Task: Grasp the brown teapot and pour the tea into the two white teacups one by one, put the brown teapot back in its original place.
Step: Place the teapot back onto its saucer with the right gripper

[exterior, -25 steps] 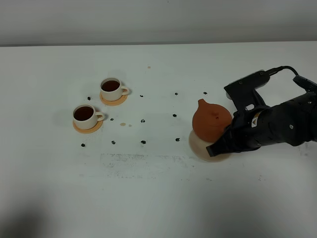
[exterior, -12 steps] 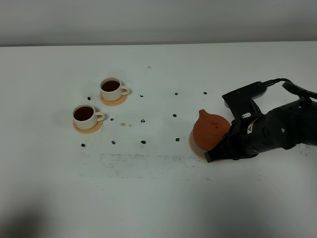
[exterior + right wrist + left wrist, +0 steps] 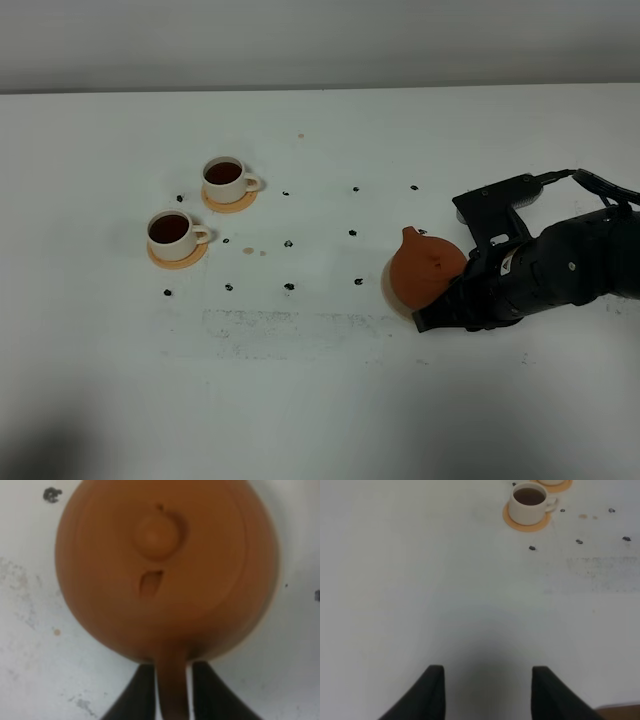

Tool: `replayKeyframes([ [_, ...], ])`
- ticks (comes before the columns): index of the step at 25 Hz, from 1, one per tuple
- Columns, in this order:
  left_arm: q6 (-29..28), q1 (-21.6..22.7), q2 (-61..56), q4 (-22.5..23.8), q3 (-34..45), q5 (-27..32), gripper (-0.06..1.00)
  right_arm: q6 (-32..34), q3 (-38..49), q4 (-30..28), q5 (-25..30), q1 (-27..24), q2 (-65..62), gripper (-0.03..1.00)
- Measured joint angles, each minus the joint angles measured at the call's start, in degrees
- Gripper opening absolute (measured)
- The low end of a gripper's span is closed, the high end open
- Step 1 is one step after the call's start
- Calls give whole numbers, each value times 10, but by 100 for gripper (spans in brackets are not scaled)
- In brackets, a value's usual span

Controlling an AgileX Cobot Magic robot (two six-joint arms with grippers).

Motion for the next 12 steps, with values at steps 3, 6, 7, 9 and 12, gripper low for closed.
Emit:
replayKeyframes([
  [3,0,0,0,0,0,0,43,1,0,3,0,0,0,34],
  [6,0,0,0,0,0,0,43,1,0,3,1,0,-7,42],
  [7,0,0,0,0,0,0,43,1,0,3,1,0,-11,43],
  [9,0,0,0,0,0,0,43,1,0,3,5,0,-26,44],
  [12,0,0,0,0,0,0,43,0,0,-5,19,0,-57,44],
])
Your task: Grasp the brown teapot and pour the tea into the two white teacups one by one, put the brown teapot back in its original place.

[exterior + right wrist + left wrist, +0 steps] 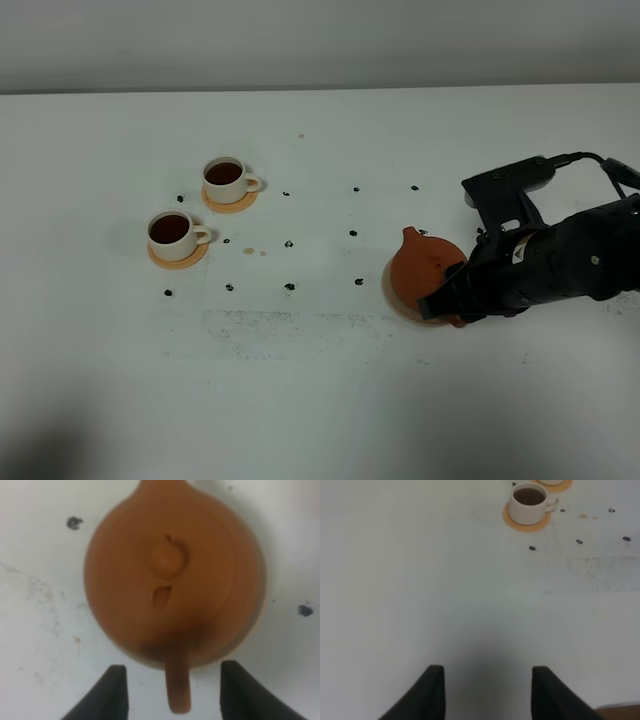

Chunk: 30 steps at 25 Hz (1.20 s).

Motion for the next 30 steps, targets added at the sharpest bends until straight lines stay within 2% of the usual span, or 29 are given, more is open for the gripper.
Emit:
replayKeyframes([
  [6,0,0,0,0,0,0,43,-1,1,-15,54,-20,-78,44],
  [13,0,0,0,0,0,0,43,-1,1,-51,170,-75,-203,44],
  [18,0,0,0,0,0,0,43,-1,1,-106,284,-80,-293,44],
  [25,0,0,0,0,0,0,43,-1,1,-114,376,-80,-378,44],
  [30,0,0,0,0,0,0,43,-1,1,-125,457,-80,-484,45],
])
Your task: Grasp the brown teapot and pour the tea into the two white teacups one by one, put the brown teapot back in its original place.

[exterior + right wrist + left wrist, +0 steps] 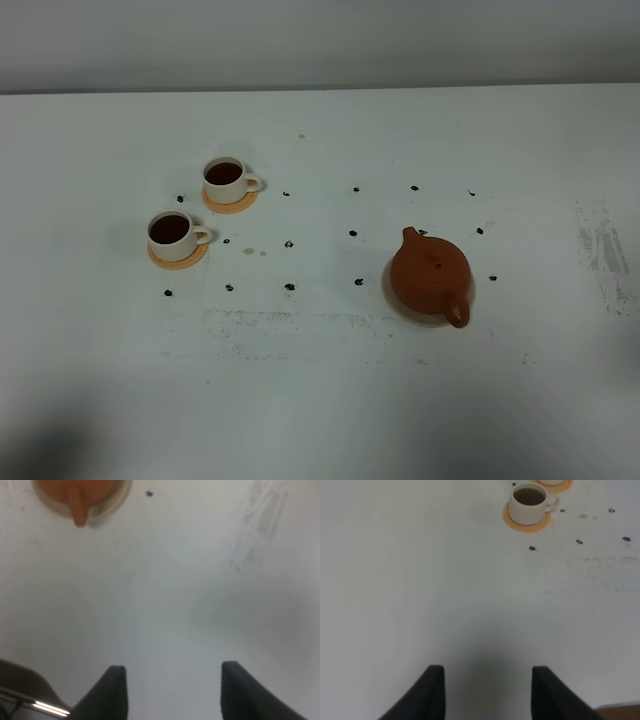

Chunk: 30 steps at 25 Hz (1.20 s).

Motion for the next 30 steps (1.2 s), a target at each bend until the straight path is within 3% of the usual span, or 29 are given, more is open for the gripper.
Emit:
replayKeyframes([
  [3,0,0,0,0,0,0,43,0,0,-1,35,-8,-72,45],
  [7,0,0,0,0,0,0,43,1,22,9,39,-55,-161,45],
  [15,0,0,0,0,0,0,43,2,154,12,-47,-105,-305,45],
  [30,0,0,0,0,0,0,43,2,171,24,-44,-157,-362,45],
])
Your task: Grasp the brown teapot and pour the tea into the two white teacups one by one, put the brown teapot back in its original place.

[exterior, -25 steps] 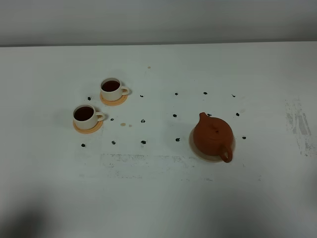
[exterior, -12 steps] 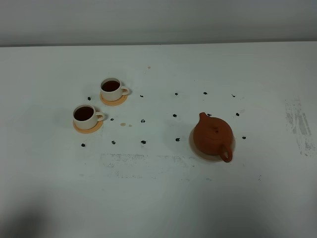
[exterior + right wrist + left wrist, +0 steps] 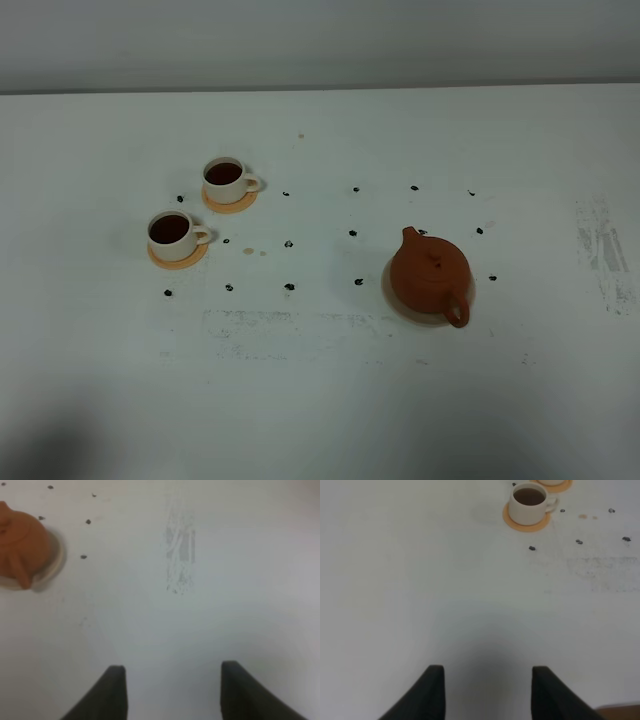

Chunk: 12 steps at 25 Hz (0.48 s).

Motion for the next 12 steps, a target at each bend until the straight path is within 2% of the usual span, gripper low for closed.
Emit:
replayKeyframes([
  [12,0,0,0,0,0,0,43,0,0,2,-1,0,-84,45],
])
